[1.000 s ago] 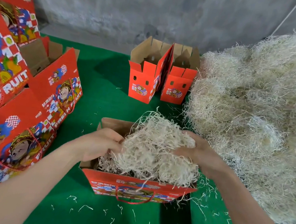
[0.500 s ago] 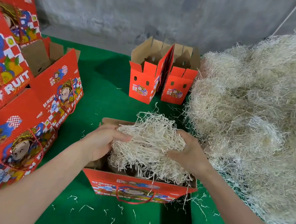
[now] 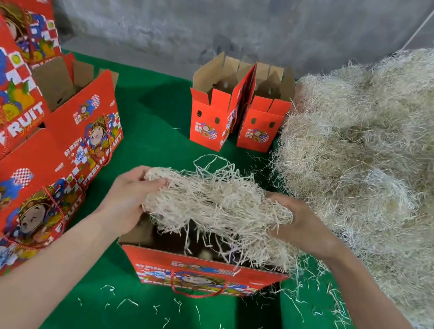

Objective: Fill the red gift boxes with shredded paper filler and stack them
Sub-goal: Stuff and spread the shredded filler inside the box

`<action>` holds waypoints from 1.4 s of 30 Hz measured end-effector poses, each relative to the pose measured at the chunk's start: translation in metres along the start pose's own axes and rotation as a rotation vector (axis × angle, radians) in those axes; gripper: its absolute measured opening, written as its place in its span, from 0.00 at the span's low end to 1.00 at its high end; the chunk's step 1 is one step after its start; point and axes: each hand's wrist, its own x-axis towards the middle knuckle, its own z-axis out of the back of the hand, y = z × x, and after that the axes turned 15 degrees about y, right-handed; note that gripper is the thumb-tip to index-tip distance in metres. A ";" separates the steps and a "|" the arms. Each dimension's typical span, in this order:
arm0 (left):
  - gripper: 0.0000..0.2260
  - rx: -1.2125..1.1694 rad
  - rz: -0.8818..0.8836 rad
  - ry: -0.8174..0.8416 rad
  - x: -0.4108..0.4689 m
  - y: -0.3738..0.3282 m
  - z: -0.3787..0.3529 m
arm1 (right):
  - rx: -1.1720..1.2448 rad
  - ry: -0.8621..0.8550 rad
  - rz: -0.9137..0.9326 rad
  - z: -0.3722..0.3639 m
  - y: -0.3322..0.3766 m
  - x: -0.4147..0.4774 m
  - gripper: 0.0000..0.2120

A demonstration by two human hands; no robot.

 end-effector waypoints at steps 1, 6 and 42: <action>0.07 0.020 -0.031 -0.013 -0.001 0.000 -0.004 | -0.005 0.004 -0.012 0.000 0.001 0.000 0.33; 0.06 -0.077 0.206 0.232 0.003 0.000 -0.018 | -0.039 0.128 0.033 -0.012 0.017 0.014 0.40; 0.33 0.345 0.187 0.127 0.016 -0.004 -0.032 | 0.500 -0.372 -0.037 -0.026 0.016 0.031 0.29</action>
